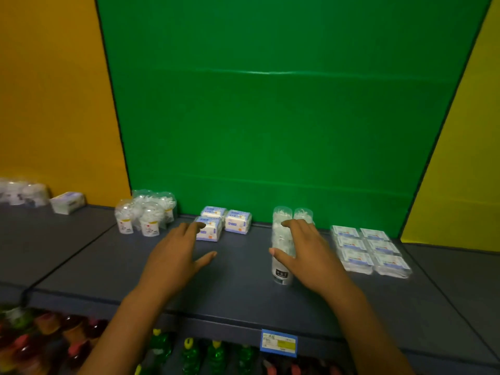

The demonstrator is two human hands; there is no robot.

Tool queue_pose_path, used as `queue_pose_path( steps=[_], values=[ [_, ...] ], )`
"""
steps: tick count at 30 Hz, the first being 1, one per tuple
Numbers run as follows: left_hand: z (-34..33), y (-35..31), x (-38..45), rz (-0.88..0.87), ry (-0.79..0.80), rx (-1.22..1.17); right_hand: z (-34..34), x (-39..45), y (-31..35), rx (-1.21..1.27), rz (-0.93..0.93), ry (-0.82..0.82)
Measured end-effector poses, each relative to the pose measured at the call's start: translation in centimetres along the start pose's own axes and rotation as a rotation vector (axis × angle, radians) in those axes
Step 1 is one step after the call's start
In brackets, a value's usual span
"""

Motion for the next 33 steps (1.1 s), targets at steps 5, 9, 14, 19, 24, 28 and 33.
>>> queue_pose_path(
  steps=[5,9,14,19,24,28,33],
  values=[
    [4.6,4.6,-2.1,0.015,-0.016,0.172,-1.7,1.0,6.2,-0.045,0.091,0.039],
    [8.2,9.9,-5.2,0.073,-0.014,0.257,-4.1,1.0,12.9,-0.034,0.140,0.087],
    [13.6,17.0,-9.6,0.176,-0.047,0.355,-7.1,1.3,21.9,-0.006,0.230,0.117],
    [18.3,22.7,-13.9,0.254,-0.069,0.418,-10.2,0.9,30.3,0.037,0.313,0.128],
    [21.7,27.7,-17.5,0.342,-0.064,0.447,-12.8,1.0,37.6,0.109,0.401,0.159],
    [23.5,31.3,-19.2,0.413,-0.064,0.462,-14.7,1.9,42.2,0.135,0.453,0.160],
    [24.7,35.7,-19.6,0.482,-0.068,0.514,-17.8,4.4,46.5,0.150,0.514,0.166]
  ],
)
Point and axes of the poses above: each hand's wrist, its own x-axis towards the middle knuckle, its own z-axis out of the back of the hand, y = z × x, the point moved 4 cm from there along x, towards the middle knuckle, and after that the axes turned 3 degrees about -y, right-handed, at the moved point
